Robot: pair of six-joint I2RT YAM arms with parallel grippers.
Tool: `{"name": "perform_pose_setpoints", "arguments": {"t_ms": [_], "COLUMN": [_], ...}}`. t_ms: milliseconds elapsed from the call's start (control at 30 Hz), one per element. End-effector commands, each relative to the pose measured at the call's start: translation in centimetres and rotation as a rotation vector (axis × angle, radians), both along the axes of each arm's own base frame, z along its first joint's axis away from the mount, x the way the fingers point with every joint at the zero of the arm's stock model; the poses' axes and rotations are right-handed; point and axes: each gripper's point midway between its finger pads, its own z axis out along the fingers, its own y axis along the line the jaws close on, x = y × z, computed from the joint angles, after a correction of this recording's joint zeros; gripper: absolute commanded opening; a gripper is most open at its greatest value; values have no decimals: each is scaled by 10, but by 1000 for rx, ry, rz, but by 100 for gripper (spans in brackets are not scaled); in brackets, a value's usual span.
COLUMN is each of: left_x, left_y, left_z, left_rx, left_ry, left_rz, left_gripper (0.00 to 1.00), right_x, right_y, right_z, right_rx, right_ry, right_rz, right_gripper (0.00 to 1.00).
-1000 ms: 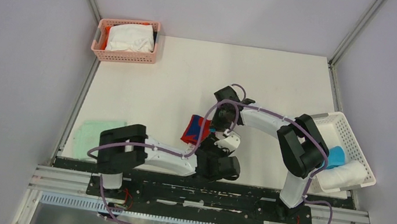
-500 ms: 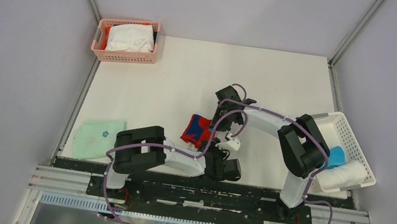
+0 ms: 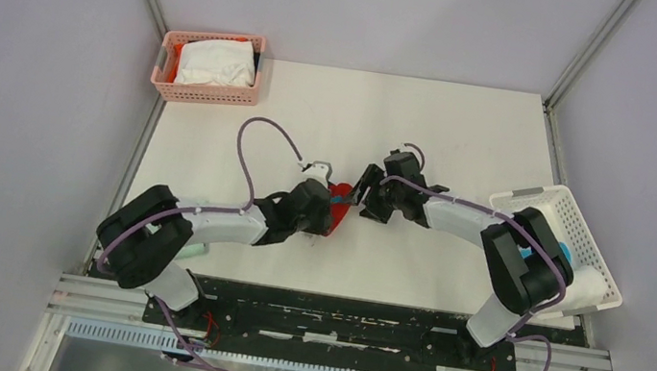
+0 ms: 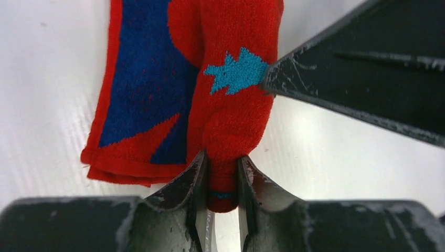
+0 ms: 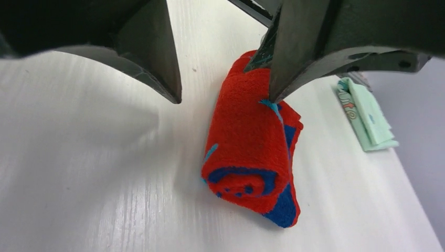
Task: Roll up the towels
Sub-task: Roll the towel at the center of the board.
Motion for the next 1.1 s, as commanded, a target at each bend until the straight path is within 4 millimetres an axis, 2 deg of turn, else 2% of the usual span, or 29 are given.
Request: {"name": "perform_pose_setpoints", "arguments": {"t_ms": [0, 200, 333, 500, 633, 800, 900, 1067], "left_x": [-19, -13, -13, -18, -19, -16, -14, -16], "left_y": [-21, -7, 5, 18, 24, 27, 18, 19], "left_z": [0, -17, -30, -46, -47, -25, 9, 54], "left_rx": [-308, -450, -498, -524, -485, -337, -216, 5], "left_ry": [223, 395, 477, 547, 525, 384, 214, -65], "left_rz": [-56, 2, 60, 123, 132, 113, 95, 134], "left_gripper": [19, 18, 17, 19, 31, 48, 56, 61], "right_x": [13, 21, 26, 22, 14, 7, 3, 1], "right_y": [21, 35, 37, 34, 17, 0, -5, -12], "right_z": [19, 1, -17, -46, -59, -48, -35, -22], "right_rx": [194, 288, 297, 235, 97, -123, -253, -343], "right_ry": [-71, -61, -39, 27, 70, 66, 55, 60], "right_rz": [-8, -19, -37, -34, -44, -29, -24, -43], "right_gripper": [72, 73, 70, 57, 43, 36, 36, 35]}}
